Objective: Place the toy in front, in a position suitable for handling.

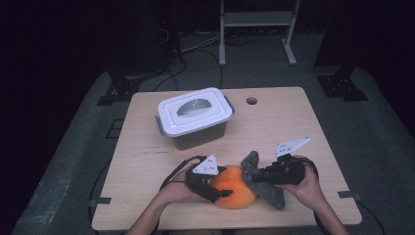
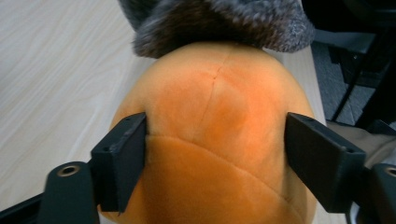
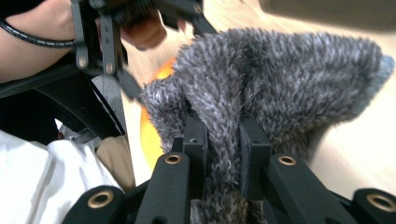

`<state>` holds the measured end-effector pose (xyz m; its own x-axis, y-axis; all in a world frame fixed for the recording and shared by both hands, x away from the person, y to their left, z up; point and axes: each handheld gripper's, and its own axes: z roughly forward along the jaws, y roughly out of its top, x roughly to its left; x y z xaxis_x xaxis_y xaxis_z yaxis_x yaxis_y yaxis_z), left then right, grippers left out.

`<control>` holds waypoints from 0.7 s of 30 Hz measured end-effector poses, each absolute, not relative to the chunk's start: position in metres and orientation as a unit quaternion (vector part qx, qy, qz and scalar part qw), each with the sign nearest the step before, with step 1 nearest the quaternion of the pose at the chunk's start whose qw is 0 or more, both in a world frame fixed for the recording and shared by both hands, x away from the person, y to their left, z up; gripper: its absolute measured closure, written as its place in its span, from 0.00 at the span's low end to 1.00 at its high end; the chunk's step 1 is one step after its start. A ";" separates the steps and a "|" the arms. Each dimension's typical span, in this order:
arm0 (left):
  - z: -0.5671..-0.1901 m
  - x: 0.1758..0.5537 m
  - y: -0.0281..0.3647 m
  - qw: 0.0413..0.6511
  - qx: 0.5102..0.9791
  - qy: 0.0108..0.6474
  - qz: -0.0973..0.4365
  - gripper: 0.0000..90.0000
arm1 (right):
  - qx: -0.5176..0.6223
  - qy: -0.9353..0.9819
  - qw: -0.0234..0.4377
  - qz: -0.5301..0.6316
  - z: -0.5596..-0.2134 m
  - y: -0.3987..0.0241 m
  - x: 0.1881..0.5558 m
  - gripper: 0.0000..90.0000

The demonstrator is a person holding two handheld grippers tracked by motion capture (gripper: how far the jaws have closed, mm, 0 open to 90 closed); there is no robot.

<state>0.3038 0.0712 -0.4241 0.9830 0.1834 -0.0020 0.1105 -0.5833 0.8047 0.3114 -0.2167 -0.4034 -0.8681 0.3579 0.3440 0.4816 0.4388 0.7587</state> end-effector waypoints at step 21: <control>-0.435 0.301 0.059 0.424 0.900 0.085 0.051 0.00 | -0.241 -0.855 0.066 -0.454 -0.414 -0.203 0.306 0.84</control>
